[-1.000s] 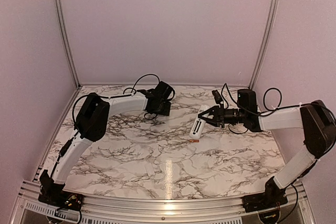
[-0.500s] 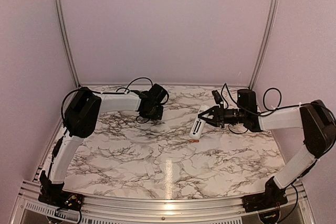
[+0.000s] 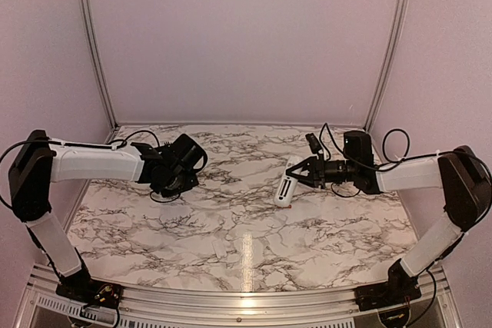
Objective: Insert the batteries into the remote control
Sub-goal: Pick up the battery from the center of the board, then place the battery at the center of the board.
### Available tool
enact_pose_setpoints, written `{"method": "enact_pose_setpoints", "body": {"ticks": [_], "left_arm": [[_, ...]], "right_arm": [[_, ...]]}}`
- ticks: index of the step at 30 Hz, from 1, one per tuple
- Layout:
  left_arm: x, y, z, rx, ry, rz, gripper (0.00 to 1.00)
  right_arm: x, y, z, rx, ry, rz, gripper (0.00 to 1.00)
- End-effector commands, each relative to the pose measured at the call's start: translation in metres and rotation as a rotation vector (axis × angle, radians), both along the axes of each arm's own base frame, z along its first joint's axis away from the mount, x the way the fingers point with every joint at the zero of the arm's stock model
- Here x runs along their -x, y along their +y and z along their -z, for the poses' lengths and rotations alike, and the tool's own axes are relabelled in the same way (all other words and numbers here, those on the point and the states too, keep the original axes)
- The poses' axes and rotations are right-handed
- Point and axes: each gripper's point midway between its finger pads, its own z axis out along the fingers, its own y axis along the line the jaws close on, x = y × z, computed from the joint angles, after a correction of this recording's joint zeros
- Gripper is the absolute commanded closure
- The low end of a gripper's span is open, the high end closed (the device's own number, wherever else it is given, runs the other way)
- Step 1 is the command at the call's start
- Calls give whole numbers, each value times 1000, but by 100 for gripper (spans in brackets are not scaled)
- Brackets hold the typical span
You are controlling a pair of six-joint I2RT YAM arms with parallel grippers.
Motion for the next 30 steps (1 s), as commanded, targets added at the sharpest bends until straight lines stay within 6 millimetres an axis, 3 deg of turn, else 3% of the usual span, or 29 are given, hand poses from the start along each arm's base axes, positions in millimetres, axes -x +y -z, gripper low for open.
{"method": "enact_pose_setpoints", "body": {"ticks": [1,5,10,21,30], "left_arm": [[34,-1,6,69,31,-263,100],[48,-16,24,154,79,-357,100],[57,-31,30,227,80,-446,100],[62,-42,43,279,102,-551,96],[66,-52,81,225,182,-563,94]], "right_arm": [[-6,9,-24,-29,-63,-13,100],[-5,9,-31,-31,-75,-10,100],[-2,7,-34,-27,-83,-8,100],[1,6,-39,-25,-96,-11,100],[5,4,-41,-28,-102,-9,100]]}}
